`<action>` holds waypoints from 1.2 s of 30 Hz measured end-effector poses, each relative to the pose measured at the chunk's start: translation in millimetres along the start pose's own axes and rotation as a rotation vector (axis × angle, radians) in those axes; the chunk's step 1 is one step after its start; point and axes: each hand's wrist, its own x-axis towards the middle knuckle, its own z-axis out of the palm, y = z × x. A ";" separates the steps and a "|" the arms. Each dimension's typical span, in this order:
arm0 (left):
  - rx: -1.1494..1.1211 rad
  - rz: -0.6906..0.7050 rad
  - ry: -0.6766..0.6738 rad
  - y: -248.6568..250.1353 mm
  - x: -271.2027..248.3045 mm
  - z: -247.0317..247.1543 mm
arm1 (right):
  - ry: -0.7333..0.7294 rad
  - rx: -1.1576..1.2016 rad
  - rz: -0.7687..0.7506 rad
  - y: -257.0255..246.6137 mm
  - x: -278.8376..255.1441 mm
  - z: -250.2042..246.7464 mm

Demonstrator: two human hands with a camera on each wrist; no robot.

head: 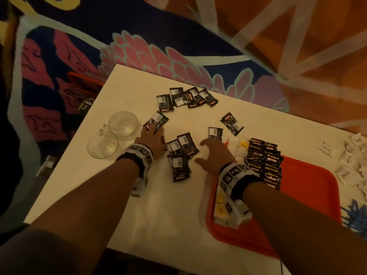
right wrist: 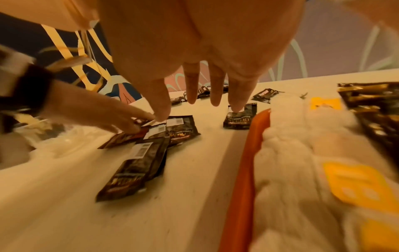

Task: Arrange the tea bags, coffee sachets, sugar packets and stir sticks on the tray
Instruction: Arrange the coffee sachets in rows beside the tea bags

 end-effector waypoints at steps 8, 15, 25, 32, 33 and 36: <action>-0.083 -0.019 0.043 9.6 -95.0 51.7 | -0.159 -0.323 -0.022 -9.3 51.6 17.2; -0.234 0.031 0.263 4.3 -128.1 75.3 | -0.047 -0.209 -0.173 -24.2 3.3 58.6; -0.111 -0.146 0.138 -21.1 -127.1 69.4 | -0.099 -0.111 0.048 -12.6 -16.9 54.1; -0.194 -0.292 0.223 -29.7 -149.5 83.0 | -0.030 -0.028 0.004 -9.3 -22.8 64.6; -0.199 -0.301 0.202 -29.6 -152.2 84.4 | -0.023 -0.005 0.013 -10.1 -21.8 64.0; -0.269 -0.280 0.180 -20.7 -155.2 86.5 | -0.100 -0.082 -0.021 -19.3 -15.5 64.2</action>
